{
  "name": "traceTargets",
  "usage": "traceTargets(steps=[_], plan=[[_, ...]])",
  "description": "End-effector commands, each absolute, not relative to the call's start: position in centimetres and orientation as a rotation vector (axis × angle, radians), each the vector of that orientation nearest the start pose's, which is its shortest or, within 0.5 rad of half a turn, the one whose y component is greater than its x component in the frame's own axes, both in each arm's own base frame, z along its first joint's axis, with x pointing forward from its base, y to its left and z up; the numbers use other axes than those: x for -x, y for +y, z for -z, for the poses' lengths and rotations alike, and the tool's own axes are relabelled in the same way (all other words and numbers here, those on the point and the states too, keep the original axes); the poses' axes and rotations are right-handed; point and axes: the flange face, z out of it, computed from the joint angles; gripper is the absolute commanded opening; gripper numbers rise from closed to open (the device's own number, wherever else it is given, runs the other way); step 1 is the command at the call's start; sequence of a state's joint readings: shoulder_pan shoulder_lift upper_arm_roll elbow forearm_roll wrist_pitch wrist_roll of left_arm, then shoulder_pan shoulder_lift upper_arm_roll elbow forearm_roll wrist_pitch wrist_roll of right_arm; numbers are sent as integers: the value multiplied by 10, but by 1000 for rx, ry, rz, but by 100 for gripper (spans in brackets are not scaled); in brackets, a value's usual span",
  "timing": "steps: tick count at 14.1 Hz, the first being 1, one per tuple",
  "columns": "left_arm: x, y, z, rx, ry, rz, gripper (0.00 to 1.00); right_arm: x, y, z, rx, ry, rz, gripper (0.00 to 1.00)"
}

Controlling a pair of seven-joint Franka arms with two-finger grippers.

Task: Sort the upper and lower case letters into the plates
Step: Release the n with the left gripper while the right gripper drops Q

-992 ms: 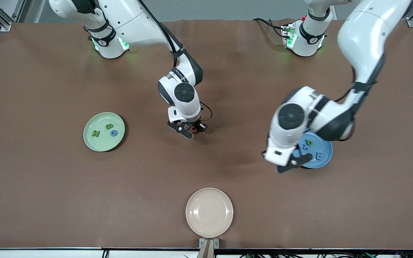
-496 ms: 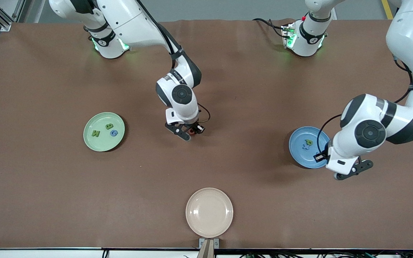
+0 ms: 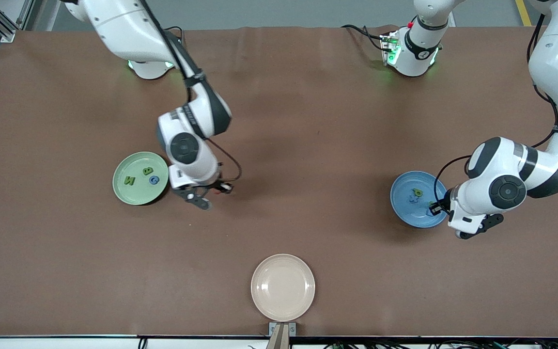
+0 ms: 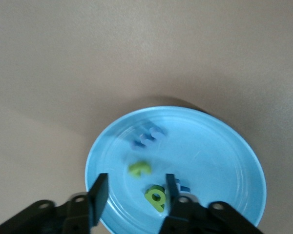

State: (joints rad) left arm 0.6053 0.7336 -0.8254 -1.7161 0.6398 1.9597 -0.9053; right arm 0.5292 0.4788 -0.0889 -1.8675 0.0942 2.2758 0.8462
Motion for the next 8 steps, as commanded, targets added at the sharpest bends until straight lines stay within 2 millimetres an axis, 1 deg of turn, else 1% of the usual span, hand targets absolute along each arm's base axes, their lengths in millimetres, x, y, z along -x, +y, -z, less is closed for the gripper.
traceTargets(steps=[1,2,3,4,6,7,8], plan=[[-639,-57,-264,2918,-662,-200,100,-546,211,-256,3092,585,-140,0],[-641,-61,-274,2927,-648,-178,100,-542,186,-256,3095,525,-132,0],[-643,-66,-294,2932,-629,-123,100,-539,154,-256,3097,462,-125,0],[-652,-64,-319,2938,-619,-56,100,-537,130,-257,3097,413,-116,0],[-663,-66,-370,2954,-555,40,100,-530,93,-253,3103,325,-122,0],[-669,-64,-389,2963,-510,58,100,-529,71,-249,3103,291,-113,0],[-673,-62,-414,2969,-468,68,100,-525,54,-243,3103,257,-89,0]])
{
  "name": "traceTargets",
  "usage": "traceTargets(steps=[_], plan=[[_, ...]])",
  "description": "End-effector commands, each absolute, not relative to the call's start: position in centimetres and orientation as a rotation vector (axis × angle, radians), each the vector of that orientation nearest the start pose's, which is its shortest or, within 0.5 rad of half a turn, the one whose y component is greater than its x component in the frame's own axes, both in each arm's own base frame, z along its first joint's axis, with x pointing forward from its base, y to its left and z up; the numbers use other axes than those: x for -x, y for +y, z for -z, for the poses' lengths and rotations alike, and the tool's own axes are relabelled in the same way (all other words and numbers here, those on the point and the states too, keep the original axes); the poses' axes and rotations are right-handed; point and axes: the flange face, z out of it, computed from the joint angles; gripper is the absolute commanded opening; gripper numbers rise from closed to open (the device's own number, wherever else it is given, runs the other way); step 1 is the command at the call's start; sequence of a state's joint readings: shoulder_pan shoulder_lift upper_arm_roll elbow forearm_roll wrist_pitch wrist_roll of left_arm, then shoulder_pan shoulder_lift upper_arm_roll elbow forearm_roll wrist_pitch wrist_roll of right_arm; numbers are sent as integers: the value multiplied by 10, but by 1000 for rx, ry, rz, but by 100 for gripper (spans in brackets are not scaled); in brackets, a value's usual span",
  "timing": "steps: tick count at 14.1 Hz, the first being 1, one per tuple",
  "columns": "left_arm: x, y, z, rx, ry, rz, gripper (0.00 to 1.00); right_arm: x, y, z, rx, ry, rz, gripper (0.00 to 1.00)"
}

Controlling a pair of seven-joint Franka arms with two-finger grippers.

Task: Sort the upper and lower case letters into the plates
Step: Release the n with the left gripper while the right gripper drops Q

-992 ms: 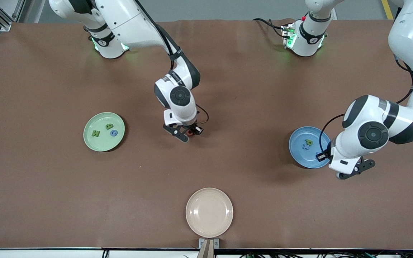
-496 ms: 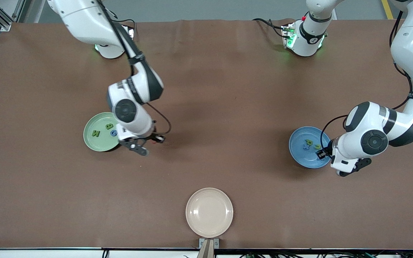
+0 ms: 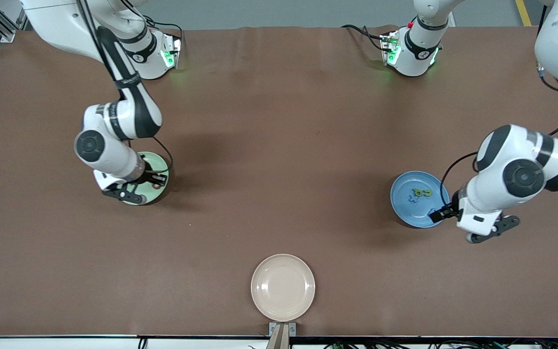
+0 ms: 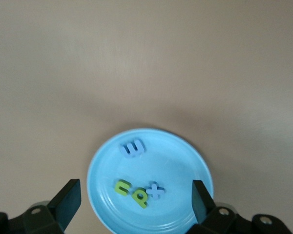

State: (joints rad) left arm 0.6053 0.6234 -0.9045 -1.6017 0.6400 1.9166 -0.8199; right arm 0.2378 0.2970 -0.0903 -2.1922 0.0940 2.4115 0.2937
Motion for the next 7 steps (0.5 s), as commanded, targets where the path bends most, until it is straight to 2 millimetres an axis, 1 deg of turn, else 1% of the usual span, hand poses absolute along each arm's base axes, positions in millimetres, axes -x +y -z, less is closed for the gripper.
traceTargets(steps=[1,2,4,6,7], plan=[[-676,-59,-437,2973,-423,74,100,-521,38,-235,3106,222,-61,0],[-677,-53,-459,2969,-376,60,100,-518,27,-229,3108,202,-38,0],[-671,-46,-490,2939,-277,40,100,-516,12,-222,3110,186,16,0],[-661,-44,-526,2908,-212,106,100,-514,9,-205,3115,193,20,0],[-656,-36,-542,2893,-193,133,100,-514,11,-200,3117,188,17,1]])
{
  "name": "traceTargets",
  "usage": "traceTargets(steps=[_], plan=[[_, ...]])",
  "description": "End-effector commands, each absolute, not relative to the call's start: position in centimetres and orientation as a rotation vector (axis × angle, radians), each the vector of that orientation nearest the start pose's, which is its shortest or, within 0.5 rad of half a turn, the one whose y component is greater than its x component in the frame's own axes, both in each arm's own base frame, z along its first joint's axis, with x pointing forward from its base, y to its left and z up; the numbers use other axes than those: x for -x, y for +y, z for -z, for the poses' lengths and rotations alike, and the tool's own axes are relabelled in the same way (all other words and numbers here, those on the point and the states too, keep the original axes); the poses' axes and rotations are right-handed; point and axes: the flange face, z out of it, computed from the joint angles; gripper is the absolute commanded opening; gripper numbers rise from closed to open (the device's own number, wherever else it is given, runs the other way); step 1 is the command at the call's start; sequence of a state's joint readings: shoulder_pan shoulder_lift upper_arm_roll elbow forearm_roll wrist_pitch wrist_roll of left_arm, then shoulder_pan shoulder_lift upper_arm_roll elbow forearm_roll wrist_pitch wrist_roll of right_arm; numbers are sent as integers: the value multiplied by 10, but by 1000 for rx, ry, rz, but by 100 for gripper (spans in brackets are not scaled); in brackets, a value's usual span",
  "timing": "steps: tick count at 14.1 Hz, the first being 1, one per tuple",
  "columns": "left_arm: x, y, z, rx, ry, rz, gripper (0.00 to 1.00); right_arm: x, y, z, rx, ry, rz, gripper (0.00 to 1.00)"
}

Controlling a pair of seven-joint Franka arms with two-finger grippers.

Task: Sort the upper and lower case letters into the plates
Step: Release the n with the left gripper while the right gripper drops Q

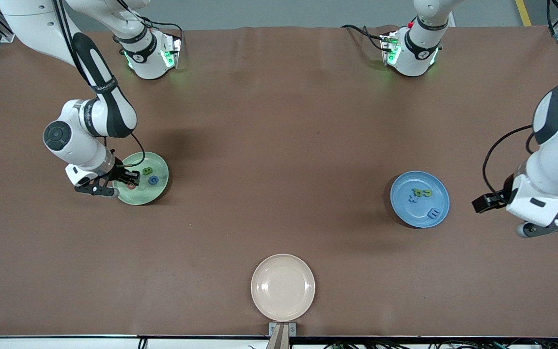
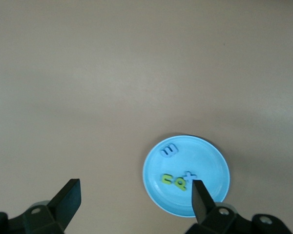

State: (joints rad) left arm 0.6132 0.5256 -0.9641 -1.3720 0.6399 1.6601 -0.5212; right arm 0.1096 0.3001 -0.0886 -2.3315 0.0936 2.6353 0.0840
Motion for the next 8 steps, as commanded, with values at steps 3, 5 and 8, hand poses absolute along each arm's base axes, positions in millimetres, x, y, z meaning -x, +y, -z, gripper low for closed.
traceTargets(steps=[3,5,8], plan=[[-643,-43,-564,2862,-55,113,100,-515,12,-189,3120,186,-4,2],[-635,-55,-577,2865,-35,125,100,-516,16,-188,3120,176,-9,3],[-630,-65,-588,2911,-35,132,100,-516,18,-186,3121,166,-23,25]])
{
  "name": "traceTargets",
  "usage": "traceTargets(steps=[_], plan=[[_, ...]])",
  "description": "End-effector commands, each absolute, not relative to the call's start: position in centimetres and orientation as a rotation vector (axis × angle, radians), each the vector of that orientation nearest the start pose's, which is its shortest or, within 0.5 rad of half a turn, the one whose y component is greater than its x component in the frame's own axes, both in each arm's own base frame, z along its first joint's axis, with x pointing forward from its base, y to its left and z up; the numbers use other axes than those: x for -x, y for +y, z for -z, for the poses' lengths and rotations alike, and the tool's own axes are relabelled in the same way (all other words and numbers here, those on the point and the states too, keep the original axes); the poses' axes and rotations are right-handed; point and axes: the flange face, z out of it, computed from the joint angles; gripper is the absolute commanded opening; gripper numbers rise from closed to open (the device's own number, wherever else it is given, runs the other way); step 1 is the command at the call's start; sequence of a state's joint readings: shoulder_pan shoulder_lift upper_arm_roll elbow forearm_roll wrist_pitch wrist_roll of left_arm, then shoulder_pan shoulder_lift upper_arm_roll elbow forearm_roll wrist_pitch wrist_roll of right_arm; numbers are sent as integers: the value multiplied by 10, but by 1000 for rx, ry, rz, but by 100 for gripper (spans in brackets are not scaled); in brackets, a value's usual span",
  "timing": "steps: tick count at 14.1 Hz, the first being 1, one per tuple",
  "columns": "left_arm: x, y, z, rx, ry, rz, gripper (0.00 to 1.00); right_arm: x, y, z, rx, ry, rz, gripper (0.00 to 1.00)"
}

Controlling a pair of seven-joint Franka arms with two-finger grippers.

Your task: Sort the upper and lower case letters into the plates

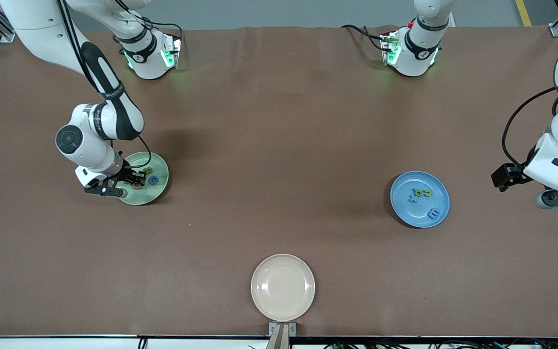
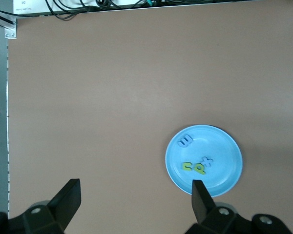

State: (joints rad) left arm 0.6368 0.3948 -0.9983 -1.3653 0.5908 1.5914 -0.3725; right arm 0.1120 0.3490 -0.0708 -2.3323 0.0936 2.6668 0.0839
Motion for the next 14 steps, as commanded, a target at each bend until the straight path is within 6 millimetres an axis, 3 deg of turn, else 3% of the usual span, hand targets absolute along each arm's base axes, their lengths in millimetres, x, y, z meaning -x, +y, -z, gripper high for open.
traceTargets(steps=[1,2,4,8,12,14], plan=[[-622,-71,-601,2927,-45,148,100,-521,19,-190,3120,166,-9,79],[-620,-75,-602,2944,-54,138,100,-522,18,-192,3120,165,-2,100],[-614,-84,-605,2974,-99,113,100,-529,19,-200,3119,153,17,100],[-597,-59,-621,3089,-264,34,100,-556,6,-238,3105,62,-142,100],[-571,-35,-646,3050,-50,-5,100,-577,-1,-280,3121,29,-202,100],[-550,-27,-652,3056,-47,-18,100,-581,-4,-293,3124,26,-198,100]])
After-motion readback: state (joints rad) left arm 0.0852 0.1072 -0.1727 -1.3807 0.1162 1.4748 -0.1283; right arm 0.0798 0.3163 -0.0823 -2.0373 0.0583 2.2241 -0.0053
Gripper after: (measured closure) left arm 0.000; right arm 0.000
